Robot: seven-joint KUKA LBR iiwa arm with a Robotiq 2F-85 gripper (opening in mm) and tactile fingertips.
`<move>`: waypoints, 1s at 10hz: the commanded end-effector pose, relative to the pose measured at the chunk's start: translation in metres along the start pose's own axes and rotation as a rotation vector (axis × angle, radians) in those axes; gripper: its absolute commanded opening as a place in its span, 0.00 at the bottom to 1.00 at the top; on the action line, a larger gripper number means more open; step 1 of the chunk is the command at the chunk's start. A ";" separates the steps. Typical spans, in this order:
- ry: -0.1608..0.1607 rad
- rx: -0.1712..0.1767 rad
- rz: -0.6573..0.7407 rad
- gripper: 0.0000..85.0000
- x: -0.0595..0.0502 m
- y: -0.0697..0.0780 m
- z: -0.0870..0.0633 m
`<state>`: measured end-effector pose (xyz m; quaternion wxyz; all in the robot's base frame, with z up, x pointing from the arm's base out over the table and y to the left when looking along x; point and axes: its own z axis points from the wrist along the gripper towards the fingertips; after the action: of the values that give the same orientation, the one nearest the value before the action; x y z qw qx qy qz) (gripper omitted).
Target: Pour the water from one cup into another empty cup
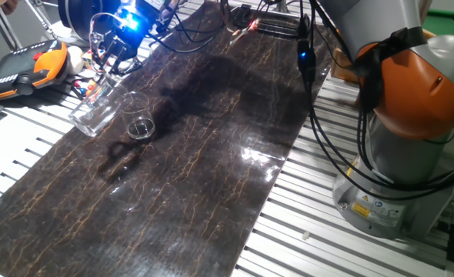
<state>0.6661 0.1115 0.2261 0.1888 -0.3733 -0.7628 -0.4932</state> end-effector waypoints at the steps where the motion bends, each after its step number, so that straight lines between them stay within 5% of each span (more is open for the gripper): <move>1: 0.003 -0.006 0.004 0.01 0.000 0.000 0.000; 10: 0.027 -0.034 0.014 0.01 0.000 0.000 -0.003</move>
<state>0.6658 0.1091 0.2274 0.1959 -0.3749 -0.7493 -0.5096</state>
